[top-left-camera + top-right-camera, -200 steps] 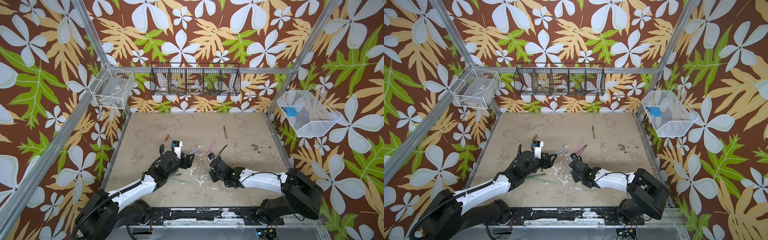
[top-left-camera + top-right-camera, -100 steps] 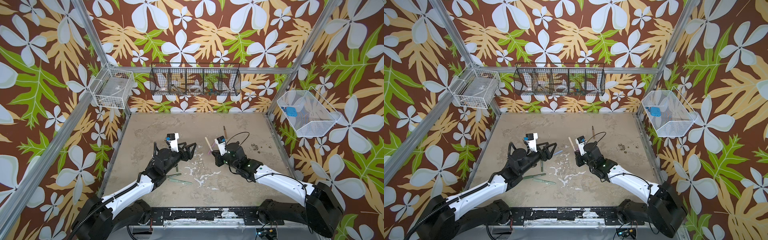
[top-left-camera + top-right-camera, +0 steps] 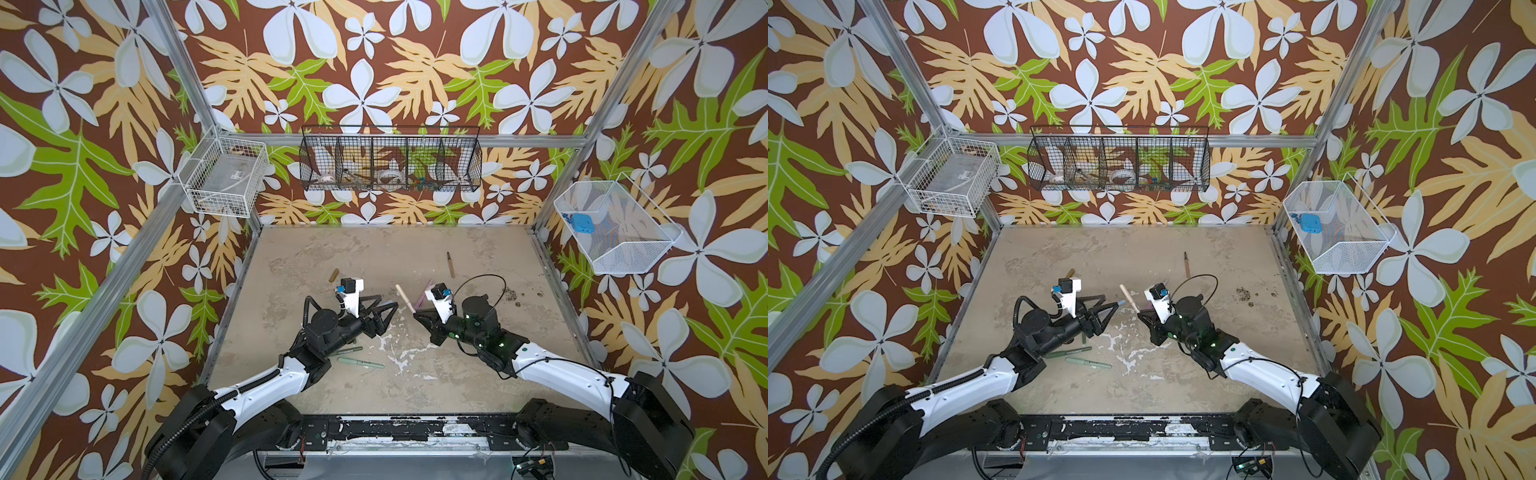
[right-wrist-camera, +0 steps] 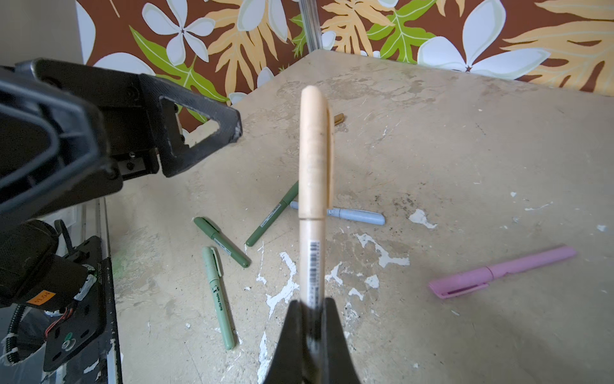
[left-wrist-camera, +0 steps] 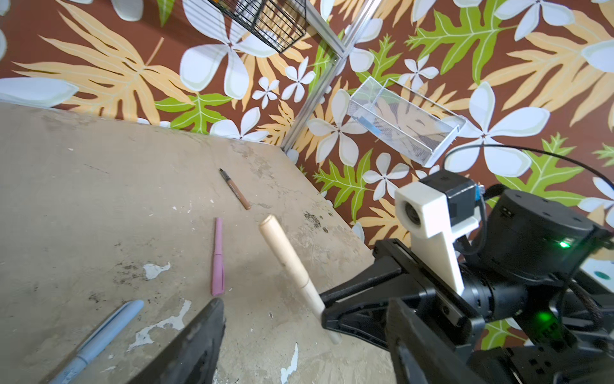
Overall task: Open the pen caps
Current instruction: 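Lift the cream pen upright with the right gripper toward the left gripper, then bring the cream pen's cap end between the open left gripper fingers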
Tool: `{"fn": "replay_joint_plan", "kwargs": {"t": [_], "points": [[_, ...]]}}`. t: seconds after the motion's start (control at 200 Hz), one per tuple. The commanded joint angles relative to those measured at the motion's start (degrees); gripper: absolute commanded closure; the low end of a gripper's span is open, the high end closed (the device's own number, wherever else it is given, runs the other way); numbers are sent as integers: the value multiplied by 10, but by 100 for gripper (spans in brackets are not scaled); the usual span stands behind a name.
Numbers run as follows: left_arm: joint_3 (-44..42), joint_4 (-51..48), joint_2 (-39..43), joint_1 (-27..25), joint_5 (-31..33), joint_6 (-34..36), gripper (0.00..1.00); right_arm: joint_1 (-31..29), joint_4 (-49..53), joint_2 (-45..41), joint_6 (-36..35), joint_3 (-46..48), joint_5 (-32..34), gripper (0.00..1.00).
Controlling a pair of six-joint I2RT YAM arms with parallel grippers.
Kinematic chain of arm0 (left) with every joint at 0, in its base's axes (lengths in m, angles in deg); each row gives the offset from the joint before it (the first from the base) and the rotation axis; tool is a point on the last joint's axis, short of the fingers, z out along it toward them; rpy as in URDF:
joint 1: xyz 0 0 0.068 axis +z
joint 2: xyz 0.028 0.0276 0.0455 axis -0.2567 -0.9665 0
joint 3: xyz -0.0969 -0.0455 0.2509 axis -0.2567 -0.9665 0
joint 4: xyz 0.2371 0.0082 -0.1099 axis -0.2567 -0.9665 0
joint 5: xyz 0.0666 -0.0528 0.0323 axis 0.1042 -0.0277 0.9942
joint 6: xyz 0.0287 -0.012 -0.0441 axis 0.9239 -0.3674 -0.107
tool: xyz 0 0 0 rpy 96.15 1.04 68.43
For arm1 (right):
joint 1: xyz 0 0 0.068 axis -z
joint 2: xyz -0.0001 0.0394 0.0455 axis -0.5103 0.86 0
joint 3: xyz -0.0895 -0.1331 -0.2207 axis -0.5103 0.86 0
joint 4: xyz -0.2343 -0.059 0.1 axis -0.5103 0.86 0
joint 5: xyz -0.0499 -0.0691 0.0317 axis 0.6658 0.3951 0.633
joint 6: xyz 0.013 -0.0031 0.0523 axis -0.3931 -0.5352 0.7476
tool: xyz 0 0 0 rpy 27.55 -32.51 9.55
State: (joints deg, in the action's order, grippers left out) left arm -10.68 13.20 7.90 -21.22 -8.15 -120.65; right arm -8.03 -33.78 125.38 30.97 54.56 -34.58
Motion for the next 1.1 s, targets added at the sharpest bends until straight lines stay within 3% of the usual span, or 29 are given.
{"fn": "replay_joint_plan", "kwargs": {"t": [0.0,0.706,0.906,1.091], "points": [[1,51,-10,1,-45,0,26,-2,-39,5,-9,-3,-41,97],[13,29,-32,1,-33,-5,57,-49,-43,13,-46,-9,-44,98],[5,24,-12,1,-14,-3,61,-57,-39,15,-53,-10,-43,98],[4,23,-12,1,-11,-1,75,-59,-35,13,-56,-9,-38,98]]}}
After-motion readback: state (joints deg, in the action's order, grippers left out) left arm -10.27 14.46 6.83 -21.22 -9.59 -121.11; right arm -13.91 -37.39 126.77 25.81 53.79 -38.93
